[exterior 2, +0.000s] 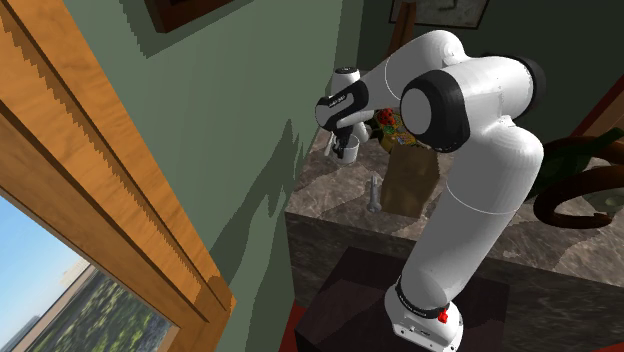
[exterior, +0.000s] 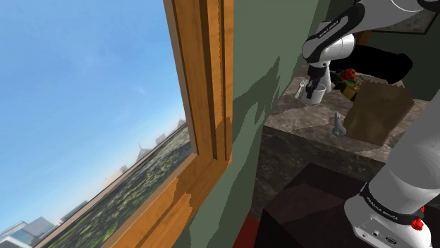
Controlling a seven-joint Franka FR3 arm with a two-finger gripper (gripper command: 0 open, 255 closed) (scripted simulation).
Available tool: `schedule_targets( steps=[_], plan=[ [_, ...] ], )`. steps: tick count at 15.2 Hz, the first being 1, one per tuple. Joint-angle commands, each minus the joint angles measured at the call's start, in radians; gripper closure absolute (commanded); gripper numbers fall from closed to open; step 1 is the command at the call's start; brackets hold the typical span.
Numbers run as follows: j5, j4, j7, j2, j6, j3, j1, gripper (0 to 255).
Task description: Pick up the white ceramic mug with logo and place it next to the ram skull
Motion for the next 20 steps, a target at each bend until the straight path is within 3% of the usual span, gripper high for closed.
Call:
schedule_targets(
  steps=[1,4,20],
  plan=[
    [0.0,0.0,0.0,0.0,0.0,0.0,0.0,255],
    [0.0,0.0,0.0,0.0,0.0,0.0,0.0,255],
    [-0.05,0.101,0.03,-0.117,-0.21,0.001,0.007,255]
  ],
)
